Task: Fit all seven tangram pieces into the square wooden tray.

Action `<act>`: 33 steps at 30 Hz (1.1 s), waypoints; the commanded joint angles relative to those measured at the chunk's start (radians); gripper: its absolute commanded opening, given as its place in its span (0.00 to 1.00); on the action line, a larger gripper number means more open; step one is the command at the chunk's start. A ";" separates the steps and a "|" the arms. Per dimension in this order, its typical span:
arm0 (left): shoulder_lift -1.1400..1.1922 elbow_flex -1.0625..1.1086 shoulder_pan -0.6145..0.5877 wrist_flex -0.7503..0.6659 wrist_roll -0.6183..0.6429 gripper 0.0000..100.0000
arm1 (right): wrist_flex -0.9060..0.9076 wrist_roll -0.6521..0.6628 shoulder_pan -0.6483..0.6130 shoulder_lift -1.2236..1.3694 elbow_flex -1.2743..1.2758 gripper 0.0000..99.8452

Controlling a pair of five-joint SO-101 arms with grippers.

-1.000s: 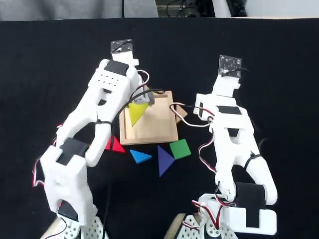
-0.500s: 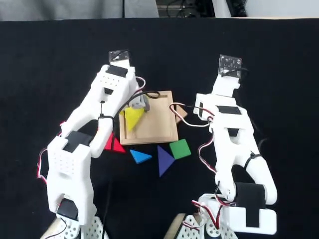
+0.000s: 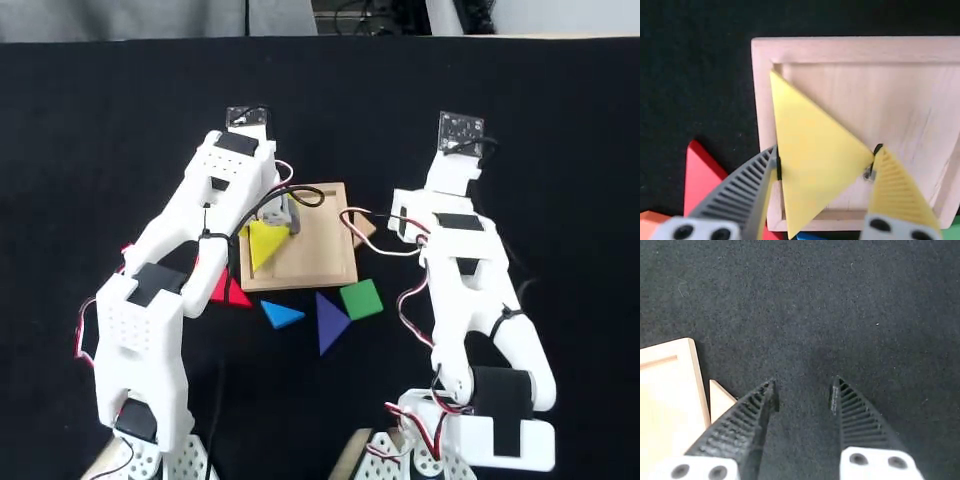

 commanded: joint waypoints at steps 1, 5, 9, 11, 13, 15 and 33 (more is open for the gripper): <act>-0.015 -0.018 -0.030 0.034 -0.009 0.29 | -0.018 -0.006 -0.006 -0.047 -0.007 0.18; -0.015 -0.015 -0.038 0.063 -0.009 0.39 | -0.018 -0.006 -0.006 -0.047 -0.007 0.18; -0.015 -0.018 -0.038 0.078 -0.011 0.38 | -0.018 -0.006 -0.006 -0.047 -0.007 0.18; -0.021 -0.036 -0.041 0.080 -0.011 0.38 | -0.018 -0.006 -0.006 -0.047 -0.007 0.18; -0.051 -0.101 -0.047 0.126 -0.011 0.37 | -0.018 -0.006 -0.006 -0.047 -0.007 0.18; -0.081 -0.179 -0.025 0.183 -0.011 0.35 | -0.018 -0.006 -0.006 -0.047 -0.007 0.18; 0.140 -0.265 -0.031 0.170 -0.017 0.27 | -0.018 -0.006 -0.006 -0.047 -0.007 0.18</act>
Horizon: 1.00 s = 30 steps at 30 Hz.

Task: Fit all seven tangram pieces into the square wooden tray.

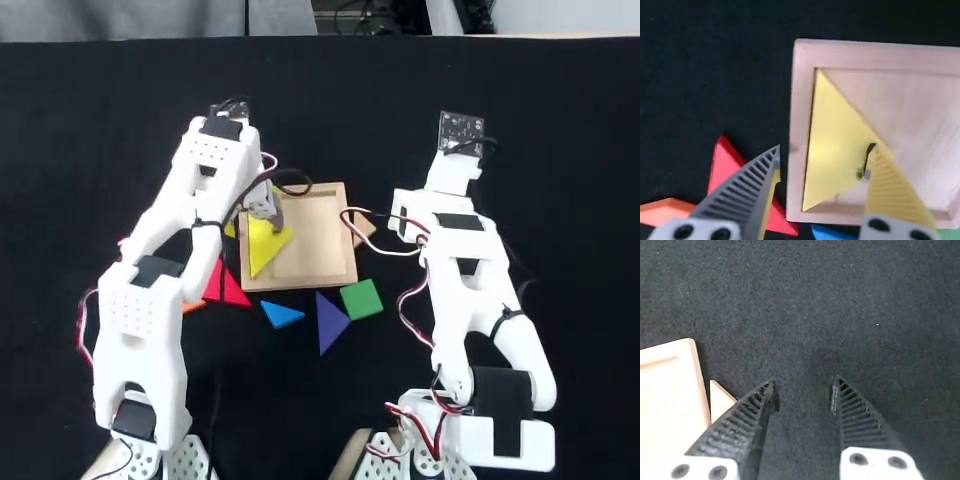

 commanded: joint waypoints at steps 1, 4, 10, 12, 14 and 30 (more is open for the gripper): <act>0.020 -0.081 0.033 -0.003 -0.006 0.26 | -0.018 -0.006 -0.006 -0.047 -0.007 0.18; 0.018 -0.090 0.050 -0.002 -0.006 0.26 | -0.018 -0.006 -0.006 -0.047 -0.007 0.18; -0.023 -0.239 0.048 0.147 -0.005 0.26 | -0.018 -0.006 -0.006 -0.047 -0.008 0.18; -0.031 -0.280 0.064 0.158 0.000 0.26 | -0.018 -0.006 -0.006 -0.047 -0.010 0.18; -0.025 -0.285 0.104 0.129 -0.005 0.26 | -0.018 -0.006 -0.006 -0.047 -0.010 0.18; 0.163 -0.259 -0.033 0.209 -0.097 0.26 | -0.018 -0.005 -0.006 -0.047 -0.010 0.18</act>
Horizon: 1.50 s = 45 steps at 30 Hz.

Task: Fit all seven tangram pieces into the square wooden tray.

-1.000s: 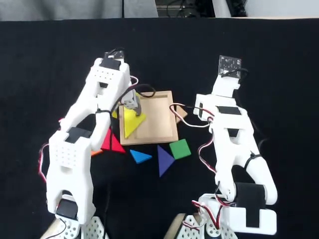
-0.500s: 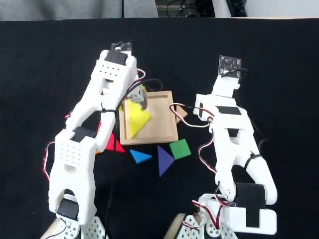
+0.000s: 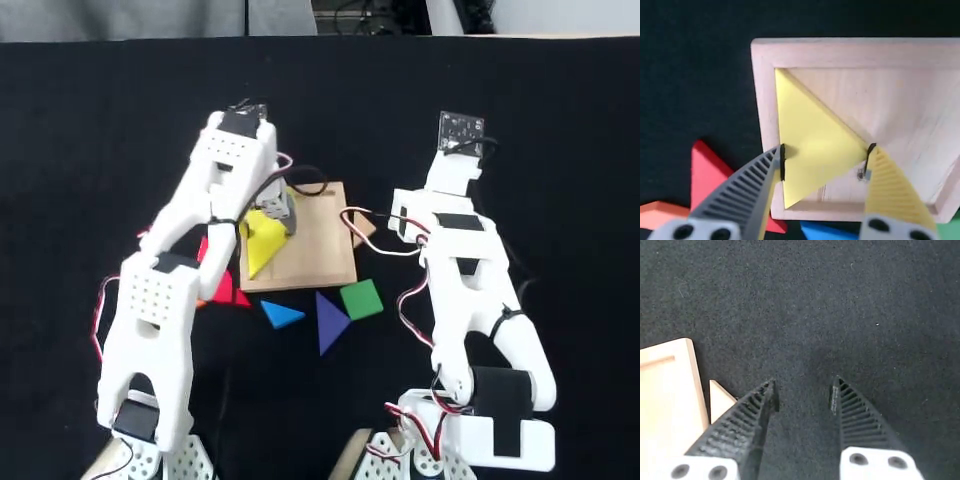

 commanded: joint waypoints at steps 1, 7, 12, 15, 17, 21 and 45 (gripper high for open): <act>-0.008 -0.016 -0.068 0.081 -0.101 0.26 | -0.018 -0.005 -0.006 -0.047 -0.010 0.18; -0.066 -0.073 -0.094 0.129 -0.117 0.26 | -0.018 -0.005 -0.006 -0.047 -0.008 0.18; -0.118 -0.096 -0.082 0.129 -0.117 0.27 | -0.018 -0.005 -0.006 -0.047 -0.008 0.18; -0.141 -0.131 -0.085 0.129 -0.117 0.27 | -0.018 -0.005 -0.006 -0.047 -0.008 0.18; -0.163 -0.165 -0.097 0.130 -0.117 0.27 | -0.018 -0.005 -0.006 -0.047 -0.008 0.18; -0.284 -0.162 -0.157 0.132 -0.201 0.26 | -0.018 -0.005 -0.006 -0.047 -0.008 0.18; -0.947 1.279 -0.328 -0.557 -0.339 0.27 | -0.012 -0.005 -0.011 -0.047 -0.008 0.18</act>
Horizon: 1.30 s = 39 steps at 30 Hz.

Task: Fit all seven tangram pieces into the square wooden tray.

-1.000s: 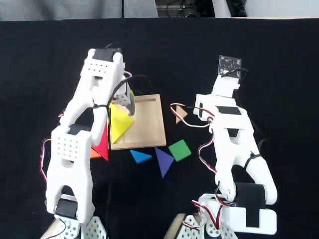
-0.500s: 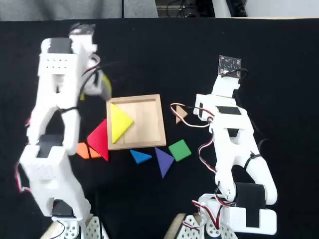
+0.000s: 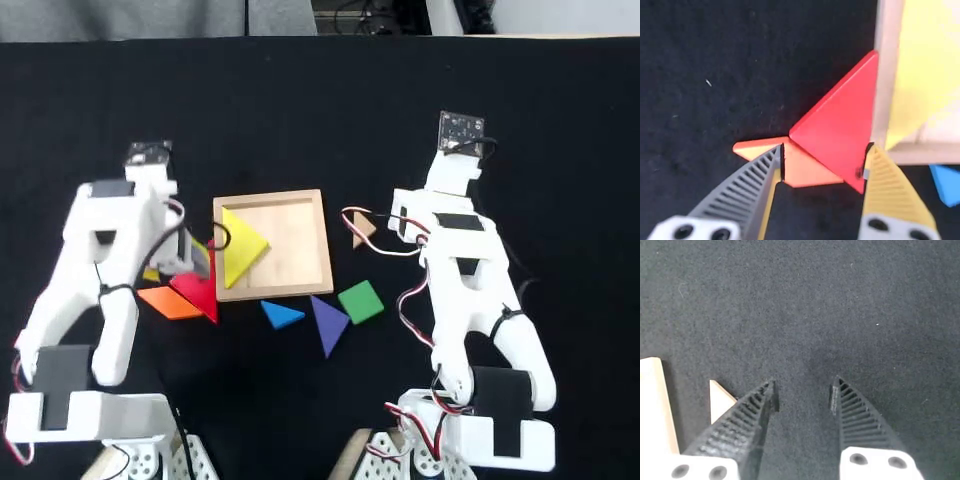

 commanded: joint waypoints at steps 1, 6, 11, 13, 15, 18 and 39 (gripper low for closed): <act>-0.037 0.101 0.008 -0.147 0.028 0.27 | -0.012 -0.005 -0.018 -0.047 -0.008 0.18; 0.015 0.102 0.015 -0.215 0.029 0.27 | -0.012 -0.005 -0.034 -0.047 -0.005 0.18; 0.023 0.104 0.025 -0.226 0.029 0.27 | -0.012 -0.005 -0.034 -0.047 -0.005 0.18; 0.021 0.113 0.056 -0.210 0.029 0.27 | -0.014 -0.005 -0.034 -0.047 -0.005 0.18; 0.021 0.104 0.087 -0.181 0.032 0.27 | -0.014 -0.005 -0.034 -0.047 -0.005 0.18; 0.025 0.104 0.102 -0.184 0.069 0.27 | -0.012 -0.005 -0.034 -0.047 -0.005 0.18; 0.032 0.102 -0.088 -0.199 -0.072 0.27 | -0.011 -0.005 -0.034 -0.047 -0.005 0.18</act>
